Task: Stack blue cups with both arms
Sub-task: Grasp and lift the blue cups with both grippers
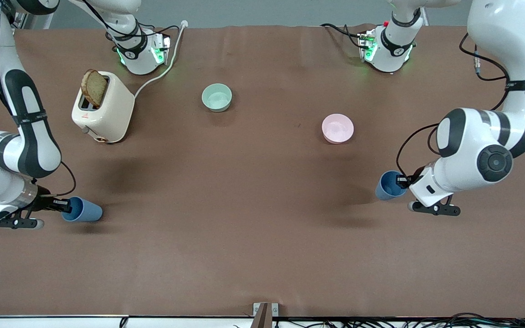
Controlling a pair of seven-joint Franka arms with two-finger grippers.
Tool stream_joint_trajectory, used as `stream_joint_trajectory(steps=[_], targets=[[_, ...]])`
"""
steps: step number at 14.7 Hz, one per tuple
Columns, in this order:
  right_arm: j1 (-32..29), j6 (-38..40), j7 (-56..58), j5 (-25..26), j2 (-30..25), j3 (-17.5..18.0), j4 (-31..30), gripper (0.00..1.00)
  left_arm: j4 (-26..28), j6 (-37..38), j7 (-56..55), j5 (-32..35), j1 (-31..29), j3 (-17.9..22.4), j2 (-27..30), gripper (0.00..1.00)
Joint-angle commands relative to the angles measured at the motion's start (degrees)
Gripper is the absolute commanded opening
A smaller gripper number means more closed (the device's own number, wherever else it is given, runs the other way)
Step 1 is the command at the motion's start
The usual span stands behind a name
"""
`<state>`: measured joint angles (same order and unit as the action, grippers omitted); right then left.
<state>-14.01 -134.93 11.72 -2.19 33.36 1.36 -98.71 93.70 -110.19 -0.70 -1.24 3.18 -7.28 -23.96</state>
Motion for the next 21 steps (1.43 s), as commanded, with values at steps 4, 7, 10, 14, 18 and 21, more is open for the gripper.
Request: stream_joint_trajectory(steps=[4,7,10,14,18,21], targets=[[-0.1,0.1,0.0,-0.7,-0.7,0.1,-1.0,0.02,-13.0,7.5,0.3,-0.9,3.2,-7.1,-4.5,0.01],[1.1,3.8,-0.7,-0.7,-2.5,0.1,-0.8,0.02,-17.8,6.7,-0.1,-0.8,10.0,-7.7,-9.2,0.01],[2.1,10.5,-4.3,-0.7,-6.5,0.1,-0.1,0.02,-19.3,2.7,-2.2,-0.6,16.1,-7.1,-12.6,0.01],[4.0,19.4,-8.5,-0.7,-13.7,0.1,1.3,0.02,-19.3,-4.0,-5.0,-0.3,21.8,-7.0,-16.2,0.01],[5.2,29.3,-9.4,-0.6,-22.4,0.1,2.2,0.02,-19.3,-10.4,-5.1,-0.2,25.3,-6.7,-19.3,0.01],[5.7,34.1,-9.4,-0.6,-26.8,0.2,2.2,0.02,-19.2,-12.2,-5.1,0.3,27.2,-6.4,-20.9,0.01]])
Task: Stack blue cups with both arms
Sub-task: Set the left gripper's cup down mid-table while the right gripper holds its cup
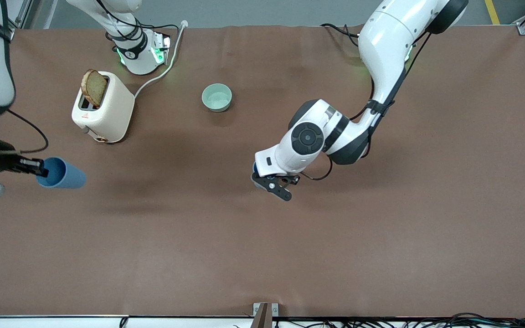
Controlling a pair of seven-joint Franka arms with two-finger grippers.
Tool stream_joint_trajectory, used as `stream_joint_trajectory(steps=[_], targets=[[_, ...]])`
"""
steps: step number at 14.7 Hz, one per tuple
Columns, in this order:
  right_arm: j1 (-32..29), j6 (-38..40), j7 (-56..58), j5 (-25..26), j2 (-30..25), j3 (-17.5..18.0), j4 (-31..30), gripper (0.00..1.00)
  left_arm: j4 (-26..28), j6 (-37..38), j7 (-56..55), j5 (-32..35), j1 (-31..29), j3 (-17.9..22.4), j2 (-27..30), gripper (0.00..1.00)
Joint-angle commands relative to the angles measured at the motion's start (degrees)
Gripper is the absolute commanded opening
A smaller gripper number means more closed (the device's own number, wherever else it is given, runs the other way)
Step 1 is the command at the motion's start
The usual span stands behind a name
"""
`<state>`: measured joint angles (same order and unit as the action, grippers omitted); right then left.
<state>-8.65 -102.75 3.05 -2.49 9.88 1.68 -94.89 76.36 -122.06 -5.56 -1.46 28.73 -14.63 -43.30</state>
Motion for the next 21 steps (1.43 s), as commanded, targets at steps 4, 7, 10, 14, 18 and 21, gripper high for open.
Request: stream_joint_trajectory(steps=[4,7,10,14,18,21], targets=[[1.4,6.3,-0.8,-0.4,-9.4,-0.1,-1.6,0.02,-1.7,-1.9,-0.8,3.4,4.0,1.9,-4.0,0.01],[2.2,9.8,-0.9,-0.4,-12.9,0.0,-1.7,0.02,-1.7,-1.9,-3.0,3.6,4.3,1.9,-3.5,0.59],[3.4,11.6,-0.9,-0.9,-14.9,0.0,-2.1,0.02,-1.7,1.0,-3.0,6.8,3.7,1.9,0.7,1.00],[6.0,11.3,-3.4,-2.0,-15.2,-0.1,-2.1,0.01,-1.6,10.6,-3.3,9.2,-1.5,4.7,9.4,1.00],[8.9,9.1,-8.0,-2.1,-14.8,-0.1,-2.1,0.01,-1.5,13.6,-4.1,14.6,-9.7,6.5,14.2,1.00],[15.2,4.7,-15.5,-2.1,-13.2,-0.1,-2.2,0.00,-1.5,13.8,-7.2,13.9,-18.1,6.3,16.8,1.00]])
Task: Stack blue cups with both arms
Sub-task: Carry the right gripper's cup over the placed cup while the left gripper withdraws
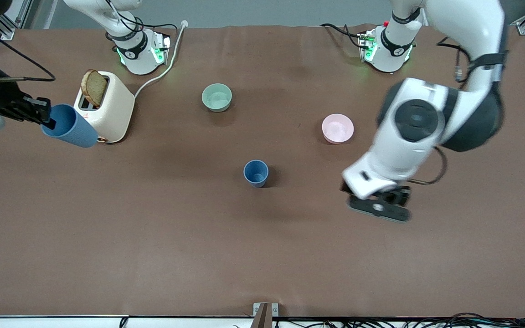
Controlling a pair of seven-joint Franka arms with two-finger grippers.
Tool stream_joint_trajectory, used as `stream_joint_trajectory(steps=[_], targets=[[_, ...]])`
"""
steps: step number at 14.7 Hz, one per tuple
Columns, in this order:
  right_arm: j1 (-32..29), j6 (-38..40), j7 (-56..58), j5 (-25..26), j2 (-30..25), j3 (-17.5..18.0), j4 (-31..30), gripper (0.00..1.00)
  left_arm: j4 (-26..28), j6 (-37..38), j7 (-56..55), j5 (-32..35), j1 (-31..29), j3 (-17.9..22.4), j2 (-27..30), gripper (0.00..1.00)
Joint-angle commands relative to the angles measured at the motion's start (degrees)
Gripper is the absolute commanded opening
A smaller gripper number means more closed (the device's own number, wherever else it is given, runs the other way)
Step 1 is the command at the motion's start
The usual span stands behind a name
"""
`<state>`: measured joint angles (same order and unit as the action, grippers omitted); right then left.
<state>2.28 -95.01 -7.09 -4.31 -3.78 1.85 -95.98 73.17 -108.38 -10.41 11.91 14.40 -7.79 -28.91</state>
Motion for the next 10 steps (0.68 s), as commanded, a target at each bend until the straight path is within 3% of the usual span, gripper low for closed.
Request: stream_joint_trajectory(steps=[1,3,6,10], targets=[[6.1,-4.8,-7.5,-0.3,1.6,-0.3,-1.1,0.00,1.7,0.5,-2.4,0.6,-4.6,-0.5,3.3,1.00],[9.7,-8.9,-10.6,-0.3,4.2,-0.3,-1.1,0.00,1.7,2.8,-1.7,-0.7,-8.8,-0.6,5.8,1.00],[14.8,-14.5,-16.3,-0.3,8.3,-0.4,-1.1,0.00,1.7,3.0,-1.3,-11.3,-16.0,0.6,9.6,1.00],[20.3,-21.3,-22.1,0.1,13.9,-0.4,-1.0,0.00,2.7,8.7,3.4,-13.9,-16.2,6.6,15.6,1.00]])
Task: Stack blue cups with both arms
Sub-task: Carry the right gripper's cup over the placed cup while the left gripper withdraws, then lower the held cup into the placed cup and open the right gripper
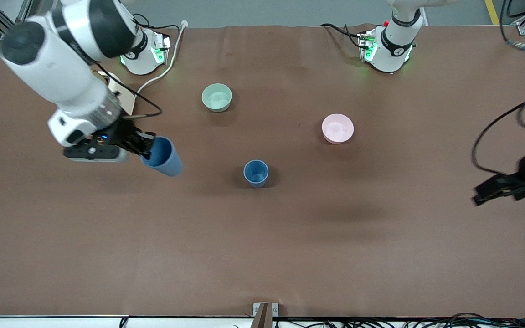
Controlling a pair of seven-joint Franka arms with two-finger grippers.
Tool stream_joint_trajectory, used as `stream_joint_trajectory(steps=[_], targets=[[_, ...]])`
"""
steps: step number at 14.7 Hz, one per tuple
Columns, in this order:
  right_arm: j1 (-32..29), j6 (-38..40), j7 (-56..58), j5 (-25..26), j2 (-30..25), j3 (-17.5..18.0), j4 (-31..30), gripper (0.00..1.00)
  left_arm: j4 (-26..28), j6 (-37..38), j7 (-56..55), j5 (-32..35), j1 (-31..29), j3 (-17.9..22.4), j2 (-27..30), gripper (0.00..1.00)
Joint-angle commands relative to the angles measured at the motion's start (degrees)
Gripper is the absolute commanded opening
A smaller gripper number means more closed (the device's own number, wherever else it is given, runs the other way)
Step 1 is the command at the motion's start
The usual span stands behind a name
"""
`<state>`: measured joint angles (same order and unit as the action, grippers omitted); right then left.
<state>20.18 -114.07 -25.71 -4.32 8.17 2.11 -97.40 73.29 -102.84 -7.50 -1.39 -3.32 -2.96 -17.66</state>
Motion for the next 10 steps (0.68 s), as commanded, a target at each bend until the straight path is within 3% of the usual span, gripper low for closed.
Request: stream_joint_trajectory(steps=[1,5,10], targets=[[3.7,-4.0,-4.9,0.4,3.2,-0.6,0.4,0.00,2.7,5.0,0.5,-0.5,2.5,2.9,5.7,1.00],[7.8,-9.3,-10.4,0.7,8.0,-0.7,0.8,0.00,2.6,10.3,0.8,2.3,6.9,5.3,7.7,1.00],[11.3,-12.7,-11.1,0.6,11.6,-0.6,0.8,0.01,5.6,9.7,-0.4,0.6,6.7,4.8,9.3,1.00]])
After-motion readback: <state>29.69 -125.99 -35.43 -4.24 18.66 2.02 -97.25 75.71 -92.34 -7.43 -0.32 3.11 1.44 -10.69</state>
